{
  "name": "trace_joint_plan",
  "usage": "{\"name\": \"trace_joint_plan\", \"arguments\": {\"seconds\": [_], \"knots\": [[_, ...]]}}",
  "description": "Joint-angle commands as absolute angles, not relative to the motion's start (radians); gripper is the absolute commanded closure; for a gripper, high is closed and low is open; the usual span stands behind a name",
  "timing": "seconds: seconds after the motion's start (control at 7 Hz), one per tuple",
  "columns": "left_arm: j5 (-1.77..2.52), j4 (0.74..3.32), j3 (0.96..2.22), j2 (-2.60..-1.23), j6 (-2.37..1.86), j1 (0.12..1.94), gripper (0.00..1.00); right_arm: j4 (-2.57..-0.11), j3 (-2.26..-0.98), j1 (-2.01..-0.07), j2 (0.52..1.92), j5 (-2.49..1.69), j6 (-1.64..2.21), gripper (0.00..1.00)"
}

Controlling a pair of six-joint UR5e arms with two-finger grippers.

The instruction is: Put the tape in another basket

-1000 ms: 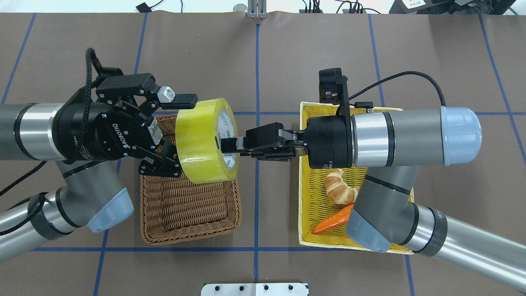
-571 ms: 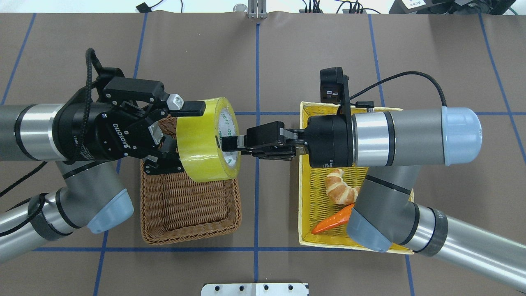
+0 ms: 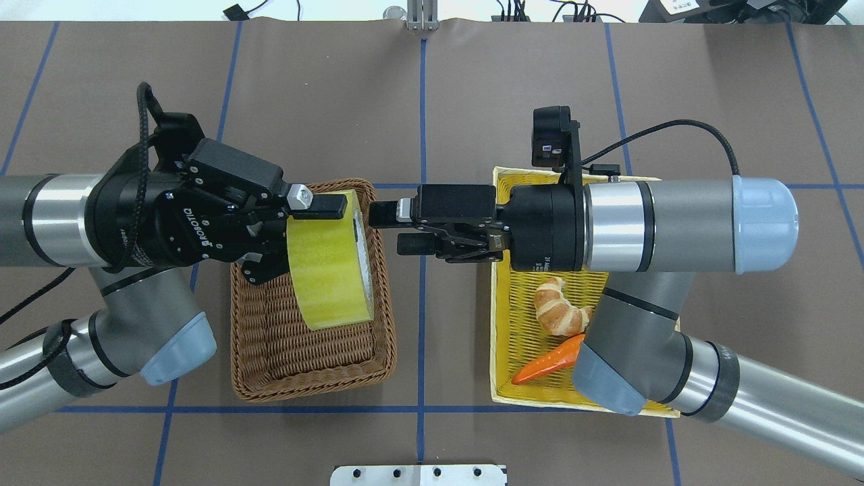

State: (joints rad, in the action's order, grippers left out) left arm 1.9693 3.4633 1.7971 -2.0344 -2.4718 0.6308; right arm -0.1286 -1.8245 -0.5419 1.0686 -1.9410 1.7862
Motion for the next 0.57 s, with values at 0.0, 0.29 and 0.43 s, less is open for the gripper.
{"name": "trace_joint_plan", "arguments": {"seconds": [0.0, 0.29, 0.43], "knots": [[1.976, 3.453, 1.801, -2.023, -2.471, 0.634, 1.00, -0.129, -1.830, -0.564, 1.116, -1.957, 1.720, 0.00], [2.020, 3.351, 1.798, -2.010, -2.413, 0.676, 1.00, -0.136, -1.794, -0.731, 1.172, -2.110, 1.691, 0.00], [2.046, 3.252, 1.802, -2.008, -2.411, 0.725, 1.00, -0.144, -1.713, -0.888, 1.172, -2.302, 1.648, 0.00]]}}
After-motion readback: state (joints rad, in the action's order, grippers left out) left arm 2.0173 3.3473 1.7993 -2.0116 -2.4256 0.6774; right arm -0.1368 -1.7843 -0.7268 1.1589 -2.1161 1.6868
